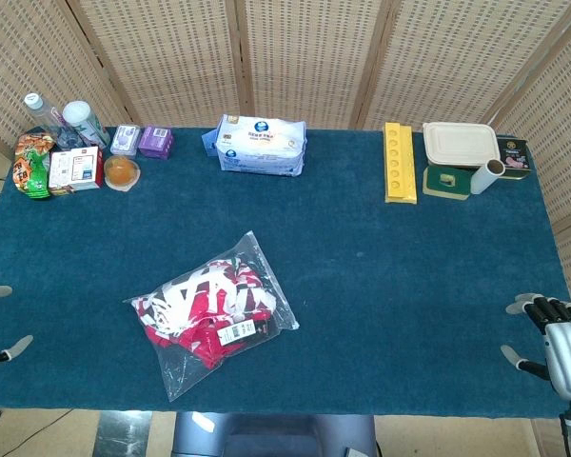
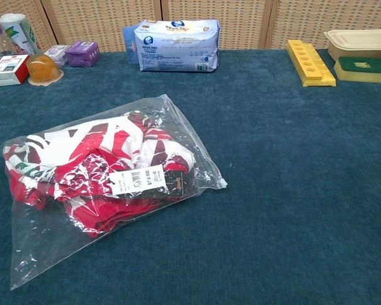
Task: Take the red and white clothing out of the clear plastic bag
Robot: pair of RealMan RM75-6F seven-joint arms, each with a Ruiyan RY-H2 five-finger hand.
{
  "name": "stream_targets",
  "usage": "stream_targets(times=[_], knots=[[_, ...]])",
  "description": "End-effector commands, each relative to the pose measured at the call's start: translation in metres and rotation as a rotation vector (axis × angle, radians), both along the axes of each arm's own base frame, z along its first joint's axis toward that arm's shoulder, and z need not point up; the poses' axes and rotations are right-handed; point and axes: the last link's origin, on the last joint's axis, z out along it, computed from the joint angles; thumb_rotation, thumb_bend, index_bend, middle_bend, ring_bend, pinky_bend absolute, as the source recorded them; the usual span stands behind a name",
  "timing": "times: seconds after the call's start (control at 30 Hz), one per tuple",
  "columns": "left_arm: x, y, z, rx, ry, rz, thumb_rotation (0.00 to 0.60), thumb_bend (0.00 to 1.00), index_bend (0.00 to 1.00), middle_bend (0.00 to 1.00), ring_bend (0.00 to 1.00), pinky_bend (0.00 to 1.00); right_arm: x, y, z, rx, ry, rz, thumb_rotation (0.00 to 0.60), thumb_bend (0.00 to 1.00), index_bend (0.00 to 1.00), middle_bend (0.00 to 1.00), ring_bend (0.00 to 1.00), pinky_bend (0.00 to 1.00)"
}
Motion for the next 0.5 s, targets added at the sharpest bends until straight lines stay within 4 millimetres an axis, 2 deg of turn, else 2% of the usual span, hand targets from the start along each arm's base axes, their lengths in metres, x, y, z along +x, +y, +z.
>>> stream_targets(times=[0.03,0.5], knots=[[-0.0009,0.0,-0.0005,-0.001,0.0,0.005,0.6,0.06,0.3,0.19,0.1,0.16,0.0004,-0.0013,-0.0013,0.004,-0.002,0.001,0.6,0.17,0.39,0.33,0.32,0.3],[0.0008,0.0019,0.0001,-0.016,-0.002,-0.013,0.6,0.06,0.3,0.19,0.1,0.16,0.0007,0.0,-0.0024,0.008,-0.007,0.004,0.6,0.17,0.39,0.33,0.32,0.3]])
